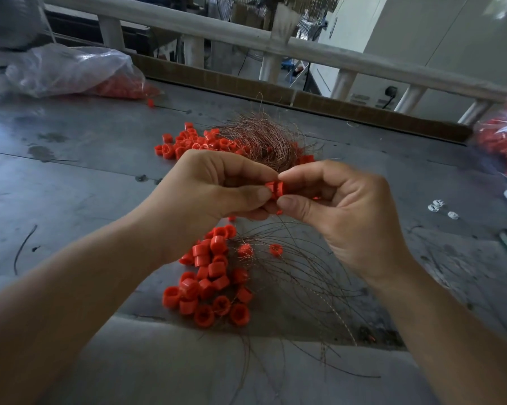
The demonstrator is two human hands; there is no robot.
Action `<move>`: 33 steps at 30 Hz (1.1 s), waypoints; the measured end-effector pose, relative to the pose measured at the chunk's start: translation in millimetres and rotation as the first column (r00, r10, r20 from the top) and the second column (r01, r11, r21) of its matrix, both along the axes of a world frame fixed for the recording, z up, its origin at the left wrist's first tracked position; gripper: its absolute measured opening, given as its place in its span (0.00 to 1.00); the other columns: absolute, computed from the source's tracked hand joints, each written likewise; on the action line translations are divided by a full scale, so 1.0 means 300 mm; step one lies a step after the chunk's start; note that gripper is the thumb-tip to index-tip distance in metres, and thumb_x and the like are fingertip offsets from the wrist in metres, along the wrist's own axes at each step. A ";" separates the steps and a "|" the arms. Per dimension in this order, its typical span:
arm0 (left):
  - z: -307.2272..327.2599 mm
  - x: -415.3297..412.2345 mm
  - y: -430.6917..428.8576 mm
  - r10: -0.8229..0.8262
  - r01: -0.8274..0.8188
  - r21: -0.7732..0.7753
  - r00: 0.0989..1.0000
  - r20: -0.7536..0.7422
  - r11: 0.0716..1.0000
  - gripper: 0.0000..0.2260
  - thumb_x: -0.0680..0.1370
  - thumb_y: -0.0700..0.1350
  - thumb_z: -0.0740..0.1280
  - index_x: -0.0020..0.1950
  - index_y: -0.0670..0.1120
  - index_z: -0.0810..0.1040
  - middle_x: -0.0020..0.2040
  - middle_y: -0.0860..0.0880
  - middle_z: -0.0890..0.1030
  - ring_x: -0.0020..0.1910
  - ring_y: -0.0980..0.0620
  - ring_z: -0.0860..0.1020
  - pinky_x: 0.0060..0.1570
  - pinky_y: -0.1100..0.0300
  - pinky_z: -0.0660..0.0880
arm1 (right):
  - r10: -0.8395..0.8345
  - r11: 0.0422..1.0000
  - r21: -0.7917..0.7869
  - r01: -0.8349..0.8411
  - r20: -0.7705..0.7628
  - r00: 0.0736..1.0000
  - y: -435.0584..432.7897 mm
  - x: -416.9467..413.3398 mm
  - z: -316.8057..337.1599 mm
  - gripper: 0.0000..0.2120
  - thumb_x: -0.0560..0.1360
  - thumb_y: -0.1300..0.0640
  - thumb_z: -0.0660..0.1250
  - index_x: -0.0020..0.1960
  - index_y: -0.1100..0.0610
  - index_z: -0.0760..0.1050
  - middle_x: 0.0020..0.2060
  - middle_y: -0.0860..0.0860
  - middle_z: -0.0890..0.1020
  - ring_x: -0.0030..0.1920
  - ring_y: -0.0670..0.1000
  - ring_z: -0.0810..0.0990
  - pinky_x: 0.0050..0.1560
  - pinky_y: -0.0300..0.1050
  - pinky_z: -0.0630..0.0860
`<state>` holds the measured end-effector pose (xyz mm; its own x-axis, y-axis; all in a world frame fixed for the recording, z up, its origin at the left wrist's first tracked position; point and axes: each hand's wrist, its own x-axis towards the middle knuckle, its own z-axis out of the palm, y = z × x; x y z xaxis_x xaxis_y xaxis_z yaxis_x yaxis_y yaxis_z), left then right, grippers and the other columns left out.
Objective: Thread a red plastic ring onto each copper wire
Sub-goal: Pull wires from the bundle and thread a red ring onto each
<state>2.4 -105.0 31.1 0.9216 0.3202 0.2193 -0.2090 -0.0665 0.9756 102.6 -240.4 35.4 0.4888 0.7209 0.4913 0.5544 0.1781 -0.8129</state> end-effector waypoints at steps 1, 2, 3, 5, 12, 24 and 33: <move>0.001 0.000 0.000 0.000 0.000 0.008 1.000 -0.003 1.000 0.12 0.62 0.43 0.69 0.43 0.50 0.84 0.37 0.47 0.84 0.36 0.54 0.83 0.37 0.67 0.77 | -0.003 1.000 0.001 0.003 0.020 1.000 0.000 0.000 -0.001 0.10 0.63 0.59 0.71 0.43 0.51 0.79 0.37 0.45 0.83 0.40 0.47 0.83 0.43 0.38 0.79; 0.001 0.000 -0.002 0.001 -0.001 0.017 1.000 -0.005 1.000 0.12 0.62 0.42 0.69 0.44 0.50 0.83 0.37 0.47 0.84 0.36 0.54 0.83 0.37 0.67 0.77 | -0.003 1.000 0.002 0.003 0.030 1.000 0.001 0.000 -0.001 0.10 0.63 0.59 0.71 0.43 0.51 0.79 0.37 0.45 0.83 0.40 0.46 0.83 0.43 0.37 0.79; 0.002 -0.001 -0.002 0.003 -0.003 0.024 1.000 -0.006 1.000 0.12 0.62 0.42 0.68 0.44 0.50 0.83 0.37 0.48 0.84 0.36 0.54 0.83 0.37 0.68 0.77 | -0.004 1.000 0.004 0.004 0.030 1.000 0.003 0.000 -0.001 0.10 0.63 0.59 0.71 0.43 0.51 0.79 0.38 0.45 0.83 0.40 0.46 0.83 0.42 0.37 0.78; 0.004 -0.003 -0.004 0.006 -0.006 0.030 1.000 -0.006 1.000 0.12 0.61 0.42 0.68 0.43 0.50 0.83 0.36 0.48 0.84 0.35 0.55 0.83 0.37 0.68 0.77 | -0.007 1.000 0.006 0.007 0.014 1.000 0.004 0.001 -0.005 0.10 0.63 0.60 0.71 0.43 0.52 0.79 0.37 0.45 0.83 0.39 0.47 0.83 0.42 0.37 0.78; 0.004 -0.004 -0.010 0.026 -0.026 0.040 1.000 -0.005 0.999 0.10 0.62 0.41 0.68 0.40 0.48 0.83 0.35 0.48 0.84 0.34 0.55 0.82 0.35 0.69 0.76 | -0.014 1.000 0.003 0.014 0.037 0.999 0.007 -0.006 -0.010 0.09 0.63 0.59 0.71 0.43 0.52 0.78 0.39 0.46 0.83 0.39 0.47 0.83 0.42 0.38 0.79; 0.006 -0.011 -0.001 0.020 -0.020 0.009 1.000 -0.010 1.000 0.11 0.62 0.43 0.68 0.42 0.49 0.84 0.35 0.47 0.84 0.35 0.53 0.83 0.36 0.67 0.77 | -0.047 0.997 0.058 0.042 0.084 0.995 0.005 -0.009 -0.011 0.10 0.66 0.55 0.70 0.47 0.51 0.78 0.36 0.43 0.82 0.37 0.43 0.82 0.38 0.35 0.77; 0.010 -0.013 -0.001 0.055 -0.055 0.012 0.998 -0.011 0.998 0.09 0.62 0.41 0.68 0.40 0.49 0.82 0.35 0.47 0.84 0.33 0.54 0.83 0.34 0.69 0.76 | -0.145 0.989 0.048 0.137 0.260 0.955 0.006 -0.012 -0.022 0.15 0.66 0.57 0.71 0.53 0.55 0.76 0.41 0.45 0.81 0.42 0.42 0.82 0.43 0.37 0.79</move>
<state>-1.4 -105.3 34.1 0.9052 0.3676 0.2130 -0.1937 -0.0891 0.9770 98.9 -238.6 28.9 0.4357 0.6375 0.6354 0.7685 0.1040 -0.6314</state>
